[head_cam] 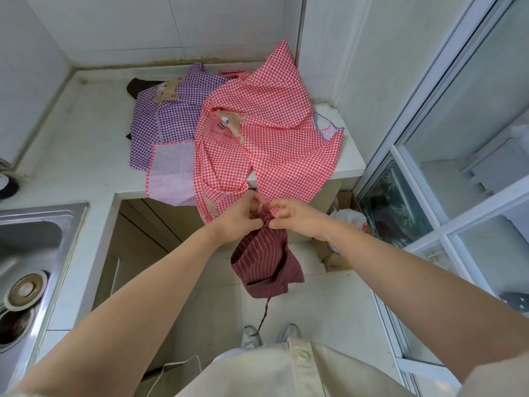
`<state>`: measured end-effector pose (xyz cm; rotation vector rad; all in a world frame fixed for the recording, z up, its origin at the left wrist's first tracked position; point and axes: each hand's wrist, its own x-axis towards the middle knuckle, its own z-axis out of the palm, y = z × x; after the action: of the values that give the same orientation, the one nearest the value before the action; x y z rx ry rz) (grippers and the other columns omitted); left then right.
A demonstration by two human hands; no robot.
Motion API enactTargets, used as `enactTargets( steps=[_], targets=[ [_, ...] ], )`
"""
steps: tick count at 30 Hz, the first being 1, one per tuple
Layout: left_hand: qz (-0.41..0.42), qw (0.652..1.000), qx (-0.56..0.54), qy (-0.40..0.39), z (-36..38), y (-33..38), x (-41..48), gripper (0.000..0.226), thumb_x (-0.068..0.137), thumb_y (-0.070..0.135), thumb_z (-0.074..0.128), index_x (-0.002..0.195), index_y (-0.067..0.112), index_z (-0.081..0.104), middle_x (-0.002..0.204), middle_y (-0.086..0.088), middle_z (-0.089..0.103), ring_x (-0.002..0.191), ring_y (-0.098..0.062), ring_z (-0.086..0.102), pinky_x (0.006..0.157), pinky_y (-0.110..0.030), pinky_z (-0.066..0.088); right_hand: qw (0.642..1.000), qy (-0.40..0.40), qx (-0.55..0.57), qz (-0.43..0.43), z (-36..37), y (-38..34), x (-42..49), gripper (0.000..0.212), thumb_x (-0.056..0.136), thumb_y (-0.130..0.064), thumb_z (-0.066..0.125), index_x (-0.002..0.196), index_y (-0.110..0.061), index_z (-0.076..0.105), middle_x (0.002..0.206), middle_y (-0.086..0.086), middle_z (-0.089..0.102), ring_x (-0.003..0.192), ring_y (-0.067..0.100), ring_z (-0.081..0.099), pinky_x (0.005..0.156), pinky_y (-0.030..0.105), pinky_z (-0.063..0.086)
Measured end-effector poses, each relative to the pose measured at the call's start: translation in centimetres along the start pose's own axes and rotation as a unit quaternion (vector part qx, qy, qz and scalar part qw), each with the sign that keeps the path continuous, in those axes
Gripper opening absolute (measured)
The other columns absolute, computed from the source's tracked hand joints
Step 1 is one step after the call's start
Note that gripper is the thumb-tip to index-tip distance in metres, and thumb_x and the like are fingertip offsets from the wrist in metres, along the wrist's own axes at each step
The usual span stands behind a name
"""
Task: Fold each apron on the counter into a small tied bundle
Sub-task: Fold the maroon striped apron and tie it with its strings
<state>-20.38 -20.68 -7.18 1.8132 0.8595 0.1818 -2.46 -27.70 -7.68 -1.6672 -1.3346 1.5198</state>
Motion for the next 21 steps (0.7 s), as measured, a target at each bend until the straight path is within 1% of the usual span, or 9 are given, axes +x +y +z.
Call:
enactTargets(
  steps=[2, 3, 5, 7, 9, 13, 16, 19, 21],
  targets=[
    [-0.019, 1.0, -0.02, 0.009, 0.1, 0.2, 0.1, 0.035, 0.092, 0.004, 0.057, 0.122, 0.015, 0.043, 0.089, -0.005, 0.058, 0.073, -0.012, 0.051, 0.065, -0.021, 0.043, 1.0, 0.011, -0.018, -0.006, 0.0, 0.1, 0.2, 0.02, 0.091, -0.016, 0.068, 0.109, -0.01, 0.065, 0.089, -0.004, 0.072, 0.087, 0.004, 0.065, 0.089, 0.023, 0.051],
    [-0.033, 0.999, -0.031, 0.012, 0.0, 0.4, 0.1, 0.036, 0.093, 0.012, 0.06, 0.124, 0.017, 0.043, 0.09, -0.001, 0.059, 0.076, -0.01, 0.053, 0.068, -0.017, 0.043, 0.999, 0.025, -0.024, -0.011, -0.1, 0.0, 0.1, 0.009, 0.091, -0.016, 0.068, 0.093, -0.008, 0.066, 0.078, -0.008, 0.07, 0.075, 0.002, 0.063, 0.078, 0.023, 0.052],
    [-0.052, 0.998, 0.023, 0.009, -0.4, 0.9, 0.3, 0.047, 0.087, 0.035, 0.07, 0.124, 0.018, 0.046, 0.097, 0.008, 0.059, 0.087, -0.006, 0.055, 0.073, -0.016, 0.043, 0.997, 0.072, -0.036, -0.018, -0.3, 0.1, 0.2, 0.026, 0.092, -0.016, 0.066, 0.068, -0.014, 0.054, 0.054, -0.015, 0.055, 0.053, 0.001, 0.05, 0.058, 0.022, 0.042],
    [-0.035, 0.988, 0.153, 0.006, -0.6, 1.0, 0.6, 0.034, 0.084, 0.041, 0.073, 0.105, 0.019, 0.059, 0.088, 0.011, 0.058, 0.082, -0.007, 0.054, 0.067, -0.021, 0.039, 0.995, 0.094, -0.036, -0.028, -0.4, 0.1, 0.3, 0.023, 0.094, -0.017, 0.064, 0.072, -0.015, 0.055, 0.057, -0.014, 0.058, 0.054, 0.001, 0.052, 0.058, 0.022, 0.042],
    [0.011, 0.975, 0.218, 0.053, -0.9, 1.2, 0.9, 0.015, 0.091, 0.032, 0.066, 0.086, 0.017, 0.065, 0.072, 0.01, 0.058, 0.067, -0.006, 0.051, 0.06, -0.025, 0.032, 0.995, 0.087, -0.024, -0.043, -0.4, -0.3, 0.3, 0.009, 0.096, -0.019, 0.061, 0.089, -0.013, 0.062, 0.072, -0.013, 0.069, 0.067, 0.0, 0.064, 0.067, 0.022, 0.05],
    [0.08, 0.976, 0.176, 0.099, -1.3, 1.8, 0.9, 0.016, 0.098, 0.019, 0.055, 0.1, 0.009, 0.067, 0.089, -0.002, 0.07, 0.077, -0.013, 0.061, 0.07, -0.032, 0.045, 0.995, 0.072, -0.052, -0.043, -0.7, -0.8, 0.8, 0.029, 0.091, -0.018, 0.066, 0.118, -0.014, 0.059, 0.107, 0.001, 0.07, 0.096, 0.016, 0.068, 0.084, 0.03, 0.055],
    [0.102, 0.979, 0.154, 0.089, -0.9, 2.1, 0.9, 0.019, 0.101, 0.016, 0.049, 0.108, 0.009, 0.065, 0.099, -0.001, 0.07, 0.087, -0.013, 0.063, 0.08, -0.028, 0.049, 0.988, 0.063, -0.143, -0.018, -1.0, -0.2, 1.1, 0.024, 0.087, -0.014, 0.067, 0.109, -0.016, 0.06, 0.102, 0.001, 0.067, 0.094, 0.017, 0.064, 0.08, 0.029, 0.053],
    [0.128, 0.979, 0.124, 0.103, -0.5, 2.4, 0.9, 0.019, 0.102, 0.011, 0.046, 0.108, 0.008, 0.064, 0.101, -0.003, 0.069, 0.091, -0.014, 0.063, 0.085, -0.03, 0.048, 0.974, 0.029, -0.226, -0.003, -1.3, 1.0, 0.8, 0.02, 0.087, -0.008, 0.062, 0.088, -0.026, 0.054, 0.081, -0.01, 0.058, 0.082, 0.017, 0.062, 0.065, 0.02, 0.047],
    [0.132, 0.981, 0.093, 0.109, -0.4, 2.4, 0.8, 0.02, 0.102, 0.01, 0.045, 0.108, 0.007, 0.063, 0.101, -0.004, 0.068, 0.092, -0.016, 0.063, 0.088, -0.032, 0.048, 0.968, -0.01, -0.252, 0.013, -1.6, 2.0, 0.6, 0.019, 0.089, -0.008, 0.059, 0.099, -0.023, 0.055, 0.075, -0.015, 0.058, 0.069, 0.011, 0.066, 0.068, 0.019, 0.05]
  ],
)
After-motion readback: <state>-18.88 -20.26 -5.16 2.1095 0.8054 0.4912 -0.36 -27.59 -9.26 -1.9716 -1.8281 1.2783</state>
